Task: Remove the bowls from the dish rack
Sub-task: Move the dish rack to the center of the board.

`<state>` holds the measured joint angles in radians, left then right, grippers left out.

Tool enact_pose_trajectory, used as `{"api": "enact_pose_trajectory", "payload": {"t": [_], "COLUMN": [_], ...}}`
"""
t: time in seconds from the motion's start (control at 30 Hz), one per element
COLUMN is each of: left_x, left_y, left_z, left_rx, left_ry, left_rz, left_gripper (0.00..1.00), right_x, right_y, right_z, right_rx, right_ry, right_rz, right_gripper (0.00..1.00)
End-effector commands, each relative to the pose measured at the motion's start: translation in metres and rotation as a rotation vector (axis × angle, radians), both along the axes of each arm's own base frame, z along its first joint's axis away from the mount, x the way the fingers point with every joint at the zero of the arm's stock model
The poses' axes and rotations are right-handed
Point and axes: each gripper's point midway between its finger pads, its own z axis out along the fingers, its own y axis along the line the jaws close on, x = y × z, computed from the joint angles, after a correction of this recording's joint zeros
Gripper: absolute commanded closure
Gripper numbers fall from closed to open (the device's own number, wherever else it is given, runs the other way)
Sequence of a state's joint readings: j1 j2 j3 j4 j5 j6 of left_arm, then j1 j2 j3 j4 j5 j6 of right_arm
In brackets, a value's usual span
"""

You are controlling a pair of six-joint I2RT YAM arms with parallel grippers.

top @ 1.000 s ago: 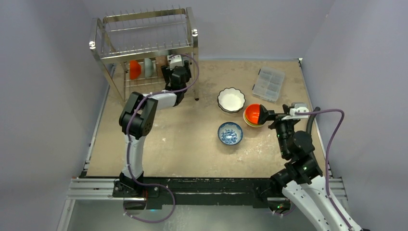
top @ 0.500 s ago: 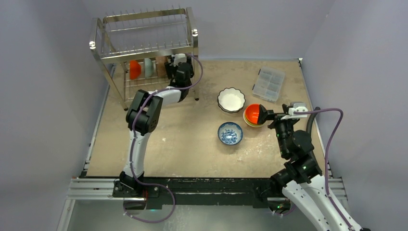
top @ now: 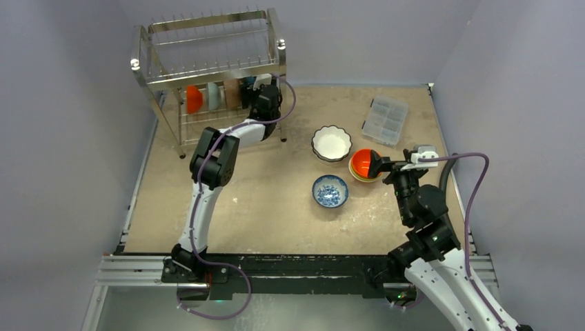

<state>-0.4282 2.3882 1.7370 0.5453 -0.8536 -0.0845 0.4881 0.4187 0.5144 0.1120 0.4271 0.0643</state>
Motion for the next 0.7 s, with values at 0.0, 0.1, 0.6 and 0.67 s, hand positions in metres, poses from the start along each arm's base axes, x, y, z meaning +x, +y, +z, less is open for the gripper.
{"api": "enact_pose_trajectory", "payload": {"t": [0.0, 0.1, 0.6, 0.67], "left_x": [0.001, 0.001, -0.05, -0.058], "left_y": [-0.005, -0.005, -0.016, -0.015], "left_z": [0.002, -0.003, 0.039, 0.042], "left_rx": [0.08, 0.085, 0.101, 0.101], "left_ry": [0.036, 0.041, 0.04, 0.061], "left_rz": [0.04, 0.054, -0.038, -0.055], "left_gripper": [0.17, 0.17, 0.12, 0.12], "right_x": [0.002, 0.003, -0.001, -0.002], "right_y": [0.002, 0.004, 0.003, 0.004], "right_z": [0.005, 0.003, 0.008, 0.009], "right_rx": [-0.006, -0.009, -0.002, 0.002], "right_ry": [-0.029, -0.024, -0.046, -0.051], "right_rz": [0.008, 0.013, 0.022, 0.027], "right_gripper": [0.01, 0.01, 0.01, 0.01]}}
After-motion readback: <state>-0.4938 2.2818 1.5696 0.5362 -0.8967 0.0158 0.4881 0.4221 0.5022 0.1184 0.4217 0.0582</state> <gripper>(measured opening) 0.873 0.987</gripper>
